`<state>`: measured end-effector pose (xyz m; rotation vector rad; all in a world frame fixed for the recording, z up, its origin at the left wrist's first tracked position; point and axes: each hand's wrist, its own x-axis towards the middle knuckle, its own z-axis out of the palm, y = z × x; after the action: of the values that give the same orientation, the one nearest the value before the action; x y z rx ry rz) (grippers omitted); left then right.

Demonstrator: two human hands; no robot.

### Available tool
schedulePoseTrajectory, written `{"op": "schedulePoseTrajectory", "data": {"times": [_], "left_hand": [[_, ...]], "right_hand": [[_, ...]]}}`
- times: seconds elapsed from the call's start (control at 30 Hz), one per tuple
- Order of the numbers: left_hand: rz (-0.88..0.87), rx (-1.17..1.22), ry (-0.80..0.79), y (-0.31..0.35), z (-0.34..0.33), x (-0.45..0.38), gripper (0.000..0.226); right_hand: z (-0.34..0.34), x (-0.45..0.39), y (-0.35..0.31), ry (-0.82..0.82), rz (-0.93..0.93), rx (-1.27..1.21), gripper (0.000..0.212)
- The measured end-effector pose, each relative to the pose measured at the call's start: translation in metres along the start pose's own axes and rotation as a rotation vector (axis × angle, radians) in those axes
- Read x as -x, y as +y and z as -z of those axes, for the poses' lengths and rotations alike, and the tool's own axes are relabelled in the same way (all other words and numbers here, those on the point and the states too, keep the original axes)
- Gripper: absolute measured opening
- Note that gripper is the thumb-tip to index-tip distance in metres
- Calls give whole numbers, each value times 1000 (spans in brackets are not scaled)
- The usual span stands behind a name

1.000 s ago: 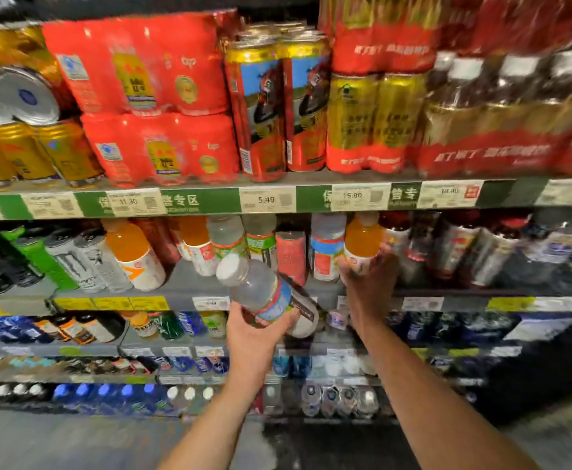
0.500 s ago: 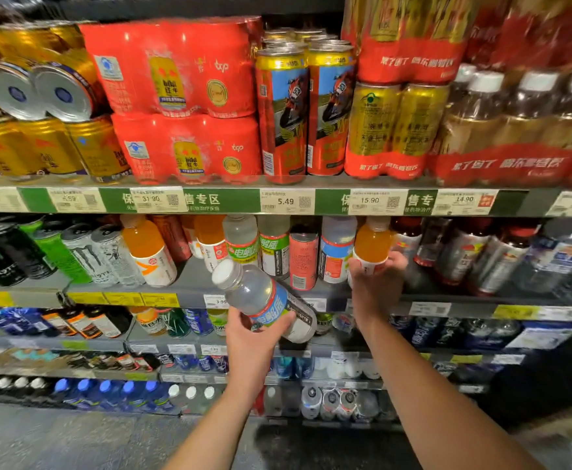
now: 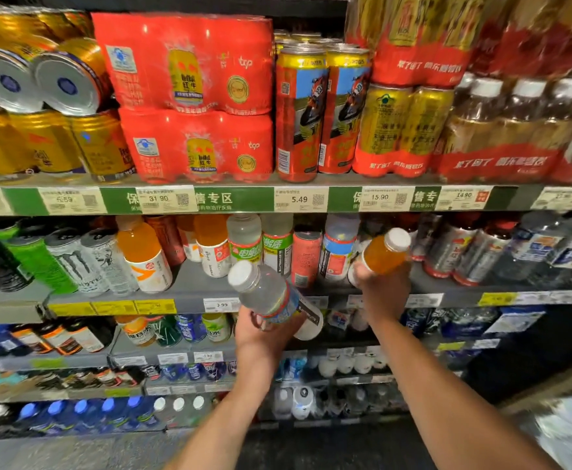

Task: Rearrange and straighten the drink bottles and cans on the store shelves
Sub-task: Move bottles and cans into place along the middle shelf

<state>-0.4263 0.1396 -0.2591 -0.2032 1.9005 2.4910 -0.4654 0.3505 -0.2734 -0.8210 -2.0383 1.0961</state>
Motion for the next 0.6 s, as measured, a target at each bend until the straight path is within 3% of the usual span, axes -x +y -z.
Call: {"op": "schedulePoseTrajectory", "data": {"times": [0.13,0.27,0.5,0.6], "left_hand": [[-20,-2,-22,-2,-17,2,63],[6,29,-13,-3,-53,-4,59],[-137,-172,64,-20,-131,-3,67],[-197,-237,89,-23,-164,1,71]], "right_hand": [[20,3,9,18,-114,-212,71],[42,0,16,42,-126,-300,80],[95,-25,41,-71,-142,-477,76],[115,-39,52,-127,-130,-496,61]]}}
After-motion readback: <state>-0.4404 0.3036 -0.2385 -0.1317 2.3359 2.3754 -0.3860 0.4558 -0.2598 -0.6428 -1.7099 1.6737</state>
